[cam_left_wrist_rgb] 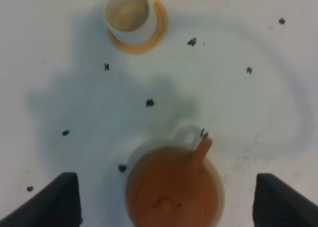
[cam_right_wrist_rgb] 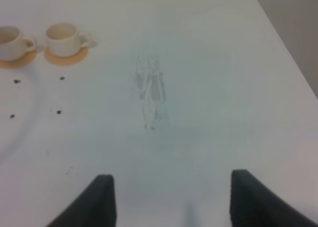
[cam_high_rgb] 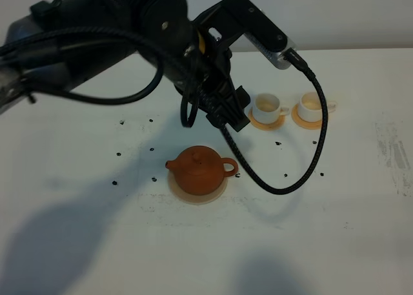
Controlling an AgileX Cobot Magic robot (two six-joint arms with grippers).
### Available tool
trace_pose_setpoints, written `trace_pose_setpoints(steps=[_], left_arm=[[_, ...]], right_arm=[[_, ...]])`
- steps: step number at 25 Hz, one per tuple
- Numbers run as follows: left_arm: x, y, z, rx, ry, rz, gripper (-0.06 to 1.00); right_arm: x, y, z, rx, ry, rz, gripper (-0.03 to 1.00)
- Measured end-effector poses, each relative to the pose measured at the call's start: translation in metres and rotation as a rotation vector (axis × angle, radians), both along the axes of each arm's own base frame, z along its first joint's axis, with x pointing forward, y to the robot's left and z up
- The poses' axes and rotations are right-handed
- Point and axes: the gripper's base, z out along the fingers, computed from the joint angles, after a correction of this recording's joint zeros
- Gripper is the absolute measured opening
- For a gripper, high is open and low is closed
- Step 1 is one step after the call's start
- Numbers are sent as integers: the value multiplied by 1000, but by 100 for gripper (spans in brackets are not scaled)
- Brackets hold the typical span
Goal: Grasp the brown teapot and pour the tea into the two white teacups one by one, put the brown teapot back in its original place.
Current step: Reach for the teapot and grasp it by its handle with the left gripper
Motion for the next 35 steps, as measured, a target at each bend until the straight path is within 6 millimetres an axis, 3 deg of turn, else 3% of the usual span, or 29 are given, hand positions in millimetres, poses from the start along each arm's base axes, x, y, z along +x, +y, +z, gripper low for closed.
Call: trace_pose_setpoints(steps=[5,10,18,28,35], left_arm=[[16,-15,-8,34,33,-9,67],[29,-27,-36,40,70,15,67],[31,-44,-74,59,146,-198,67],[26,-41,-77,156,150,-452,67],[29,-35,-83,178,180,-465,67]], right_arm=[[0,0,0,0,0,0,52],[0,0,0,0,0,0,52],[0,0,0,0,0,0,52],[0,0,0,1,0,0,52],[0,0,0,1,0,0,52]])
